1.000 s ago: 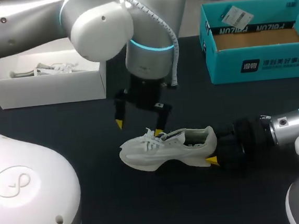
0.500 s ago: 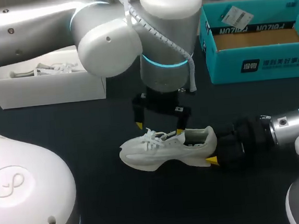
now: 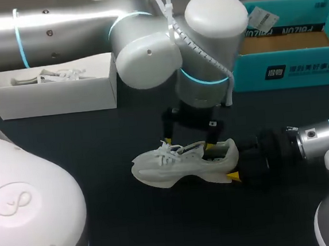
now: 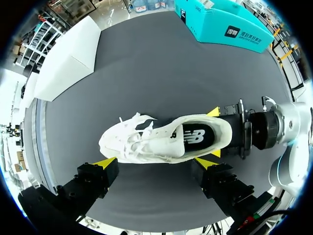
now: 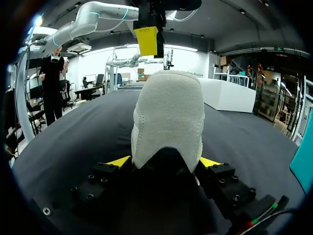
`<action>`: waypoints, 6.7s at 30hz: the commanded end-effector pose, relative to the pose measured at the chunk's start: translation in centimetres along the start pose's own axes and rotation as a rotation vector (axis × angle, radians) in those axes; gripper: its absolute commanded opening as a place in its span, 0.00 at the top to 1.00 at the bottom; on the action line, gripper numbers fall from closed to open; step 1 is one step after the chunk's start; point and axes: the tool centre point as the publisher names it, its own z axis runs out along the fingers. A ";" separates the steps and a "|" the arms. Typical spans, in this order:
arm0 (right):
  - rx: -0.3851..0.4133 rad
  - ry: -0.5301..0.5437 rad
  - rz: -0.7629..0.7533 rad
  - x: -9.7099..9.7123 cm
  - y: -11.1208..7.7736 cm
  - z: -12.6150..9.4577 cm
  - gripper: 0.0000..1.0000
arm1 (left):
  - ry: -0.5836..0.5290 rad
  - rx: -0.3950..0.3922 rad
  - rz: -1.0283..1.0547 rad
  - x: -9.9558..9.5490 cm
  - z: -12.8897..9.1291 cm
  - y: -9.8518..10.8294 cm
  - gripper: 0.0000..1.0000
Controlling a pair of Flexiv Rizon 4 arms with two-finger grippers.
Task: Take the shoe out of the shoebox, open the shoe tongue, remove and reinsert the insole, then place the shoe into the shoebox
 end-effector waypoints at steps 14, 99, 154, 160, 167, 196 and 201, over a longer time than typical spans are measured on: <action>0.006 0.000 0.001 0.2 -0.5 0.7 1.00 | -0.154 -0.013 -0.046 2.4 5.3 -1.1 0.00; 0.006 0.000 0.001 0.2 -0.5 0.7 1.00 | -0.039 -0.231 -0.150 -8.2 4.0 -1.0 1.00; 0.006 0.000 0.001 0.2 -0.5 0.7 1.00 | -0.016 0.158 1.295 -8.7 -3.6 3.4 0.00; 0.006 0.000 0.001 0.2 -0.5 0.7 1.00 | 0.149 0.143 1.463 -8.0 -4.5 3.3 0.00; 0.006 0.000 0.001 0.2 -0.5 0.7 1.00 | 0.113 0.026 1.569 -6.1 -4.8 3.3 0.00; 0.006 0.000 0.001 0.2 -0.5 0.7 1.00 | 0.140 0.078 1.602 1.1 -1.2 1.7 1.00; 0.006 0.000 0.001 0.2 -0.5 0.7 1.00 | 0.168 0.056 1.590 2.6 0.1 0.4 1.00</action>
